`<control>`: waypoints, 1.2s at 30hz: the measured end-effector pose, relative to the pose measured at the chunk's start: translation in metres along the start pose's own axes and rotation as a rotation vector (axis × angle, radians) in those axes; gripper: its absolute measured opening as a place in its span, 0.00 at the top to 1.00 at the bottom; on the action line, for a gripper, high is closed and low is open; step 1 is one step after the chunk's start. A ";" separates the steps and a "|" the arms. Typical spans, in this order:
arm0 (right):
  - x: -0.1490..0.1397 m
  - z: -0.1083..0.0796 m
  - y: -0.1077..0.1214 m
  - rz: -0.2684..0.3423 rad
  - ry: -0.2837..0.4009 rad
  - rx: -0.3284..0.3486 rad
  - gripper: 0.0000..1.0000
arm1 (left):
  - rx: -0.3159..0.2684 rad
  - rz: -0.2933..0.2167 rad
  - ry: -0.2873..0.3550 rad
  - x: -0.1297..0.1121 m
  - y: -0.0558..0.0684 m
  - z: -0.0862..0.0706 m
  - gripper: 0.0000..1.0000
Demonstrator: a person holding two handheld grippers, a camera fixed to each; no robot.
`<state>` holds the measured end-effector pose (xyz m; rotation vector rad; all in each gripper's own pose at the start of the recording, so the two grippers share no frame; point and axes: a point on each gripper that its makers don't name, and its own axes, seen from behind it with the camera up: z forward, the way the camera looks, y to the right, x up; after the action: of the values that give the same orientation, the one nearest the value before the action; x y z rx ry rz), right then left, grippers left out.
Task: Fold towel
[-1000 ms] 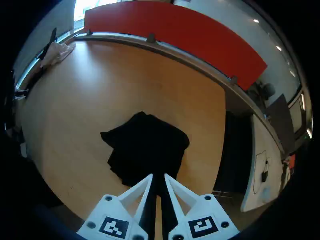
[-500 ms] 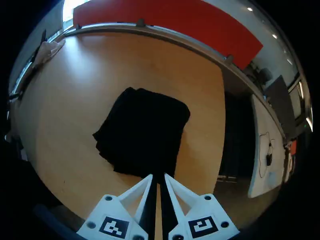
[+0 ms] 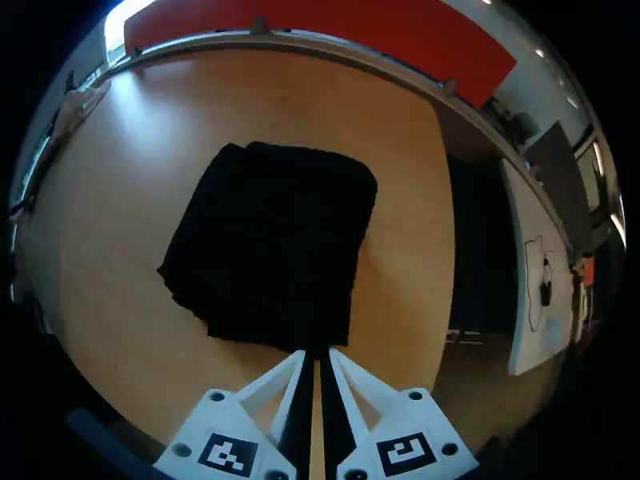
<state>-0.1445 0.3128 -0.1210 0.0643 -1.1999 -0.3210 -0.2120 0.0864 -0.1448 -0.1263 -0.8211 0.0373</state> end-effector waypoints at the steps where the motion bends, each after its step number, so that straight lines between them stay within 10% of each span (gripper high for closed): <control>1: -0.001 0.002 0.001 0.006 -0.003 -0.001 0.95 | 0.001 0.000 -0.001 0.000 0.000 0.000 0.19; 36: -0.014 0.032 0.005 0.062 -0.045 -0.023 0.95 | 0.013 0.019 -0.007 0.002 0.001 -0.002 0.19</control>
<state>-0.1775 0.3257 -0.1205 0.0003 -1.2403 -0.2834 -0.2091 0.0875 -0.1451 -0.1215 -0.8264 0.0607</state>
